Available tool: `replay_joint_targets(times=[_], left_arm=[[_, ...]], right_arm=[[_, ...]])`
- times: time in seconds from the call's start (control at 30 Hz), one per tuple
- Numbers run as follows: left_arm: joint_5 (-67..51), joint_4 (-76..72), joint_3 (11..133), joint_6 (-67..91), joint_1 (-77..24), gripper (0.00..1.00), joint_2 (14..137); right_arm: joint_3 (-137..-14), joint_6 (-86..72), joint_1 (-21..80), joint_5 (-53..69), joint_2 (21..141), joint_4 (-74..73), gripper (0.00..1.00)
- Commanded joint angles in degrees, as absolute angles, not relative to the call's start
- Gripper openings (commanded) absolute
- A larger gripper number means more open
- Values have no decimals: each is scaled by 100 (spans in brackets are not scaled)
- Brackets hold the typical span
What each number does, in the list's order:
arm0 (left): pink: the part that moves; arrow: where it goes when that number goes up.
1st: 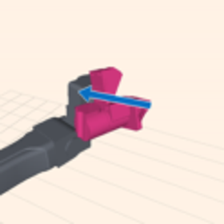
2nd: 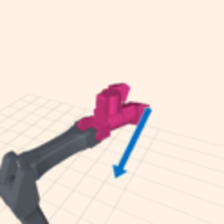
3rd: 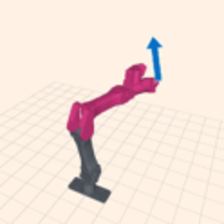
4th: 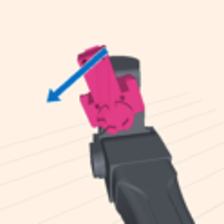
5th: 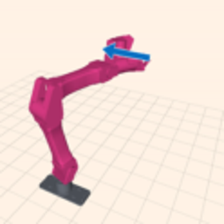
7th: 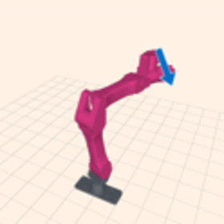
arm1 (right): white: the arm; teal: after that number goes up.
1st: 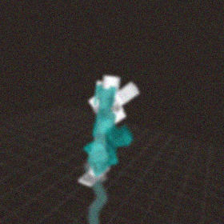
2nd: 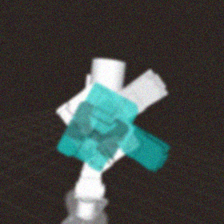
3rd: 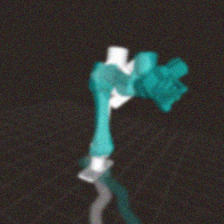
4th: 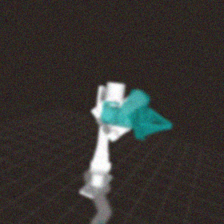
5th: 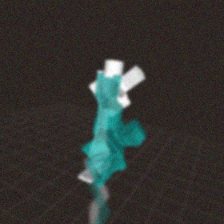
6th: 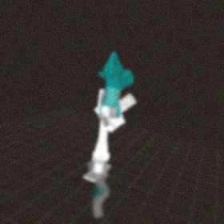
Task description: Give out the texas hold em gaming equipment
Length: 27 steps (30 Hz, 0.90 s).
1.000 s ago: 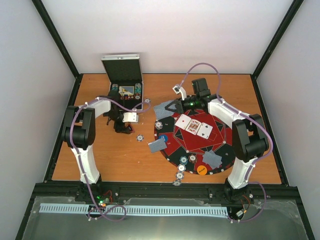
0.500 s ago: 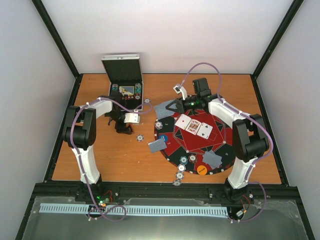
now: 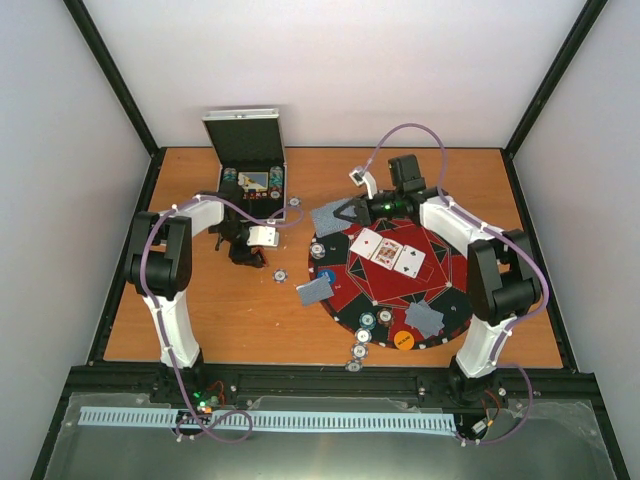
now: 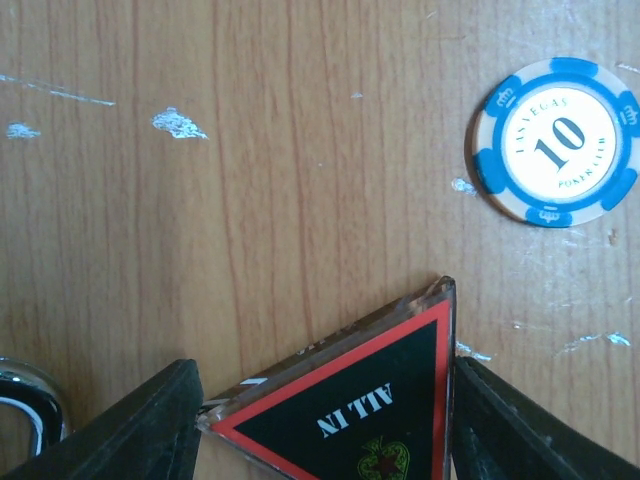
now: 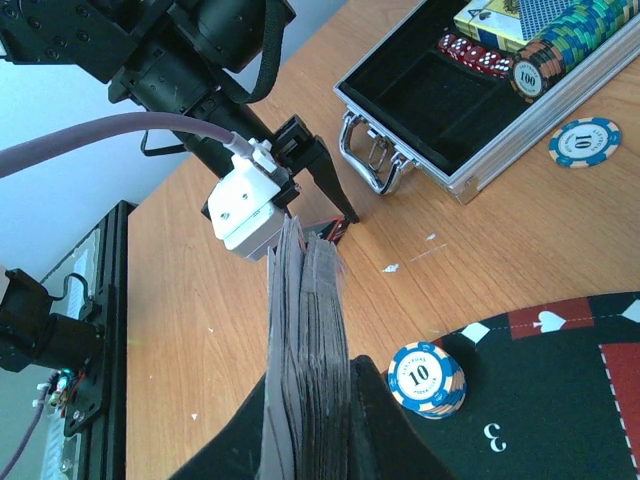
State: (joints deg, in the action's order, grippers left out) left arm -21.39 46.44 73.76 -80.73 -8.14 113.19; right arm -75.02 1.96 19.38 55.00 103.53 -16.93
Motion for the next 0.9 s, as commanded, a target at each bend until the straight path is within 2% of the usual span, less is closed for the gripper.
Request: replay_joint_targets(times=[0.0, 0.13, 0.43, 0.87], left_arm=[[-1949, 4887, 7454, -8143, -808, 54, 11452], [-2143, 5126, 7895, -7828, -809, 49, 11484], [-2452, 5609, 8627, -7366, -1178, 45, 11371], [-2626, 6250, 8713, -6531, -3027, 44, 10907]], right_arm=[[-7549, 295, 1859, 5634, 10142, -1633, 3], [-7563, 315, 1842, 5642, 10143, -1631, 3], [-7488, 273, 1736, 5639, 10085, -1561, 3], [-6827, -297, 772, 5200, 9467, -952, 3]])
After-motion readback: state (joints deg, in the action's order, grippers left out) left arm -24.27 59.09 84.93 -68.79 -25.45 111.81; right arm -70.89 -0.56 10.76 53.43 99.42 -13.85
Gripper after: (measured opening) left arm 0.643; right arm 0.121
